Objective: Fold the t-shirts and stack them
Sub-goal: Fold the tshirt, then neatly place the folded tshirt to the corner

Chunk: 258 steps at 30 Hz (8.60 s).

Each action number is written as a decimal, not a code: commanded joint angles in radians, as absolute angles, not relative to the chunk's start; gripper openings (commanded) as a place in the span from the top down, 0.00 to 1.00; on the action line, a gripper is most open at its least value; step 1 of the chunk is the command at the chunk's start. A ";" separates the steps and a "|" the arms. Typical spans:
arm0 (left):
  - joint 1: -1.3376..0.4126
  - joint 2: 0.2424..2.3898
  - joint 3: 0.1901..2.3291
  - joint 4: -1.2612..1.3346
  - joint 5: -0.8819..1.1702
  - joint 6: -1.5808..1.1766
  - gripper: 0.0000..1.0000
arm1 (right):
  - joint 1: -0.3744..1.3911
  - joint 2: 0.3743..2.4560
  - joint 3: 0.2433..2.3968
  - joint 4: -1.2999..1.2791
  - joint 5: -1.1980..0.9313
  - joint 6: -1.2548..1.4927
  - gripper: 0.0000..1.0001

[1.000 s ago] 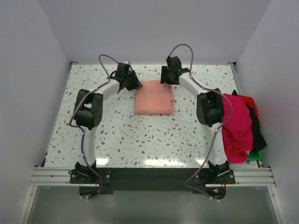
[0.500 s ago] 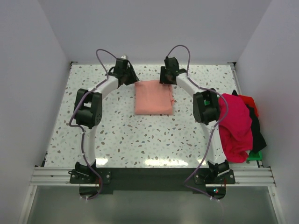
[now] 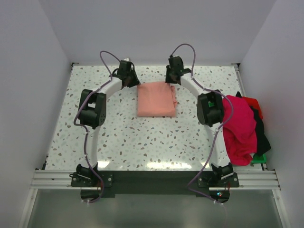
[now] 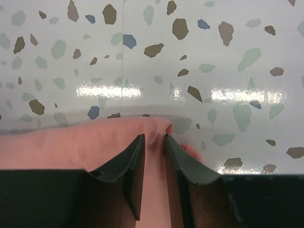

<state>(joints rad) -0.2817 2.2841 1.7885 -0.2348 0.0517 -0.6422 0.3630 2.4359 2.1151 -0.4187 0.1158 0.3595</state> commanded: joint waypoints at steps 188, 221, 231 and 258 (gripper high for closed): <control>-0.385 1.858 0.989 -0.061 0.201 -0.663 0.45 | 0.380 1.965 1.233 -0.187 -0.189 0.535 1.00; 0.232 1.816 1.036 0.144 -0.034 -1.142 1.00 | 0.400 1.427 1.078 -0.311 -0.133 0.489 0.18; 0.215 1.781 0.977 0.203 -0.056 -1.086 0.41 | 0.407 1.425 1.068 -0.302 -0.163 0.479 0.18; -0.117 1.833 1.253 -0.367 -0.548 -0.738 0.41 | 0.413 1.397 1.091 -0.325 -0.176 0.466 0.18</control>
<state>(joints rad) -0.1020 1.7618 1.2129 -0.3241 -0.5049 -0.8089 0.4114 1.4334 1.0710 -0.3271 -0.1745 0.4881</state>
